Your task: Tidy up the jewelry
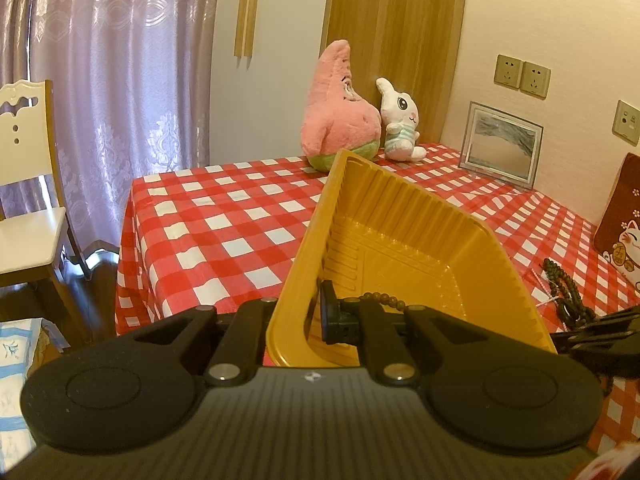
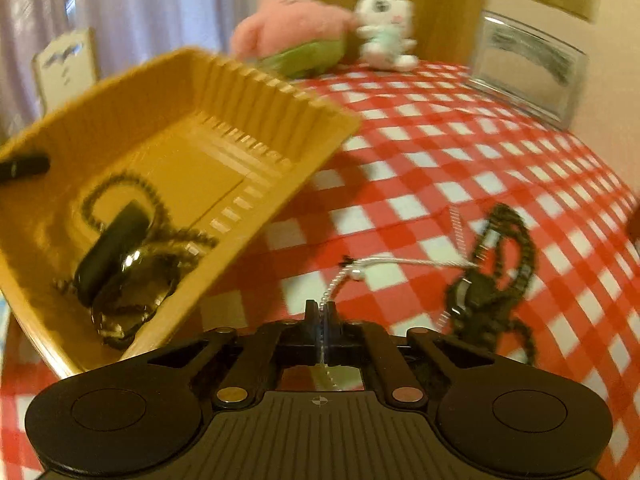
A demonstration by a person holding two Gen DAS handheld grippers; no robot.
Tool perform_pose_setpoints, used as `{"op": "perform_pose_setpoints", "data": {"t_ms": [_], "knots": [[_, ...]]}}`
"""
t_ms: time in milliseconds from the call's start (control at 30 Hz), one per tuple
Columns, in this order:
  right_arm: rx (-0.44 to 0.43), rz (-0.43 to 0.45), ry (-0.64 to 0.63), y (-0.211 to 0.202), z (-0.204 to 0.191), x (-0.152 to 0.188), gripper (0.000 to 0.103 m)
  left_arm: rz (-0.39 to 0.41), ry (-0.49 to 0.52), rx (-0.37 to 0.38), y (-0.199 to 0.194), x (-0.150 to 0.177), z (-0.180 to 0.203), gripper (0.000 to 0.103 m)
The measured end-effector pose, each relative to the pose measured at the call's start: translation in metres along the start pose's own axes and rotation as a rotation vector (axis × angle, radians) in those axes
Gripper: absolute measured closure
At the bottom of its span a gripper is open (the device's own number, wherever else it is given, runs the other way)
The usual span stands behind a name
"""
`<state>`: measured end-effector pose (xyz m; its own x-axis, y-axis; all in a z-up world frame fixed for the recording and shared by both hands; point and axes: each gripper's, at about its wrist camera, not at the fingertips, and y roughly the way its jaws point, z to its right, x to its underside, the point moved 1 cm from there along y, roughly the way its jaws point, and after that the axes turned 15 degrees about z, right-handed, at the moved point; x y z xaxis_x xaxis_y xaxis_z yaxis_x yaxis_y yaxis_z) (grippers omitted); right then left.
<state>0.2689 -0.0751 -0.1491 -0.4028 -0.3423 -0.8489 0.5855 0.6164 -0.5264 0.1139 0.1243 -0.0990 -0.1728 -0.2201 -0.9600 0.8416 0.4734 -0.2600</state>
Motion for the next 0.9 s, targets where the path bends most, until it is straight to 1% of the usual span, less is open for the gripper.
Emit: {"op": "perform_pose_setpoints", "data": {"t_ms": [100,200,300,333,400,433,500,533,600,633,667,800,900], "knots": [[0.051,0.018,0.063,-0.018,0.015,-0.001,0.102,-0.001,-0.003,-0.002,0.0,0.001,0.0,0.095],[0.082,0.042,0.129,-0.039,0.031,-0.001,0.102,-0.002,-0.006,-0.004,0.0,0.001,0.0,0.095],[0.058,0.115,0.213,-0.064,0.043,-0.003,0.102,-0.001,-0.006,-0.003,0.0,0.001,0.0,0.095],[0.07,0.103,0.222,-0.067,0.045,-0.003,0.102,-0.001,-0.006,-0.003,0.0,0.001,0.0,0.095],[0.082,0.005,0.199,-0.061,0.046,-0.001,0.102,0.0,-0.005,-0.003,0.0,0.002,0.001,0.095],[0.093,-0.011,0.199,-0.06,0.047,0.001,0.102,-0.001,-0.006,-0.003,0.0,0.001,0.001,0.095],[0.078,-0.003,0.173,-0.059,0.044,0.0,0.1,-0.001,-0.004,-0.002,0.0,0.001,0.001,0.095],[0.076,0.011,0.145,-0.058,0.04,-0.003,0.098,-0.001,-0.002,-0.003,0.0,0.001,0.001,0.095],[0.065,0.042,0.111,-0.054,0.034,-0.011,0.088,-0.002,0.001,-0.003,0.001,0.002,0.001,0.095],[0.054,0.049,0.111,-0.049,0.032,-0.013,0.078,-0.003,-0.001,-0.004,0.001,0.002,0.001,0.095],[0.045,0.055,0.112,-0.042,0.031,-0.015,0.072,-0.003,-0.002,-0.004,0.001,0.003,0.001,0.095],[0.004,0.05,0.062,-0.012,0.024,-0.018,0.072,-0.003,-0.002,-0.005,0.001,0.002,0.001,0.095],[0.005,0.026,0.035,0.011,0.023,-0.013,0.072,-0.003,-0.004,-0.005,0.001,0.002,0.001,0.095]]}}
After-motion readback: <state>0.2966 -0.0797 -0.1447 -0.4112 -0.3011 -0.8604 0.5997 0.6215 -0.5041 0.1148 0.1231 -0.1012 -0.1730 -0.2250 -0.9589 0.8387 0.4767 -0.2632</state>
